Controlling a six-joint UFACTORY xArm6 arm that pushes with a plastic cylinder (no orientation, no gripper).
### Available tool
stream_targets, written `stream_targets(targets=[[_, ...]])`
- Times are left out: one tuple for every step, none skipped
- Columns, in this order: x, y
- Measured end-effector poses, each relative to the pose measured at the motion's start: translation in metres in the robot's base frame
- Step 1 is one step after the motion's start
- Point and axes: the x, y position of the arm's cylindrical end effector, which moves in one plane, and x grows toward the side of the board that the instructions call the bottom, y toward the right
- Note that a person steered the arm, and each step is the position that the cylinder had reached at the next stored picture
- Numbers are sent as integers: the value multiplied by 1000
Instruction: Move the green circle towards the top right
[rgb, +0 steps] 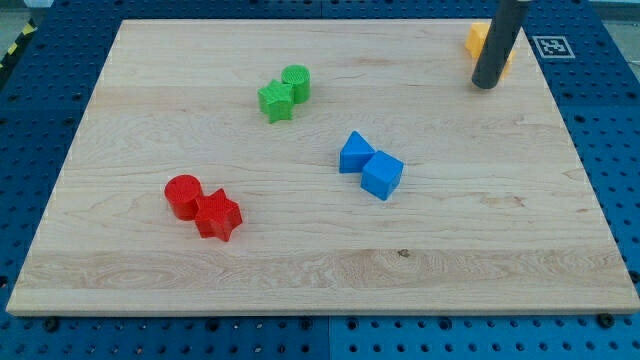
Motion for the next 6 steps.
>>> stream_targets(targets=[[16, -6], [28, -19], [31, -36], [30, -73], [30, -121], [30, -150]])
